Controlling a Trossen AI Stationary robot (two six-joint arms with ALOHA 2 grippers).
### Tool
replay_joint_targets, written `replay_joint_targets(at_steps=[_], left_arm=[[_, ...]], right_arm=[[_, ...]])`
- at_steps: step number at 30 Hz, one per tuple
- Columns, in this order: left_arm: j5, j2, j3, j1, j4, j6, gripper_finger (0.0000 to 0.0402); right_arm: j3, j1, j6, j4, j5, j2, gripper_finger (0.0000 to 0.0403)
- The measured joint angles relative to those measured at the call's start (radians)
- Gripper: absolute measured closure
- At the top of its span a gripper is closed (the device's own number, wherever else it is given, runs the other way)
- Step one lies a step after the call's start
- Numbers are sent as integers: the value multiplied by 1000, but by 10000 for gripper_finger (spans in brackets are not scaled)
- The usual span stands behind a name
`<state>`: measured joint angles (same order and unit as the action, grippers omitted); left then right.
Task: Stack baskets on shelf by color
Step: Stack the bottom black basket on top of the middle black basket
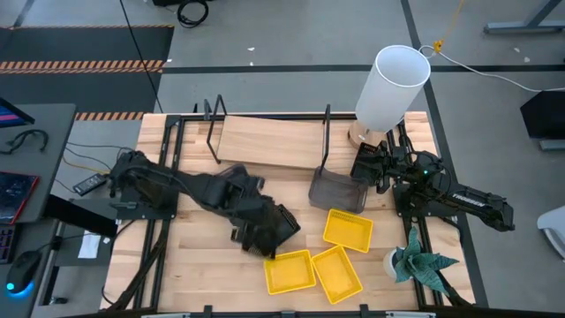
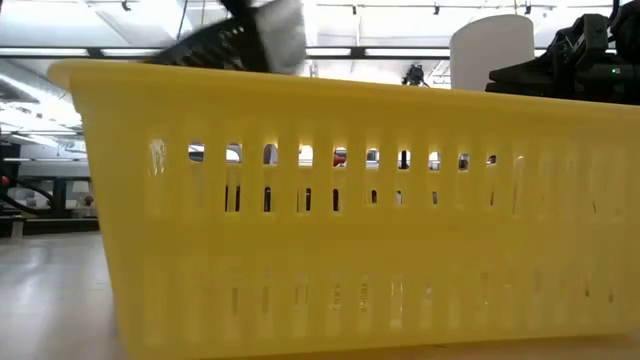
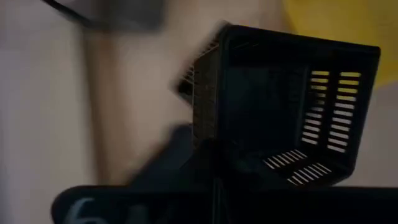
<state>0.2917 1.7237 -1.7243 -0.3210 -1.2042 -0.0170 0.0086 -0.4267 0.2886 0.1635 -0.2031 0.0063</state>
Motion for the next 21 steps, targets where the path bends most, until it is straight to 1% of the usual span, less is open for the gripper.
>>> replay_joint_targets(at_steps=[2,3,6,10,14,21], left_arm=[[44,0,-2,20,17,-131,388],[49,0,-2,28,19,-204,388],[47,11,-2,56,46,-389,388],[11,27,0,89,130,-554,384],[-27,42,1,115,174,-661,388],[-110,79,1,135,182,-706,388]], right_arm=[[0,0,0,0,0,0,288],[0,0,0,0,0,0,288],[0,0,0,0,0,0,288],[0,0,0,0,0,0,288],[0,0,0,2,0,0,288],[0,0,0,8,1,0,288]])
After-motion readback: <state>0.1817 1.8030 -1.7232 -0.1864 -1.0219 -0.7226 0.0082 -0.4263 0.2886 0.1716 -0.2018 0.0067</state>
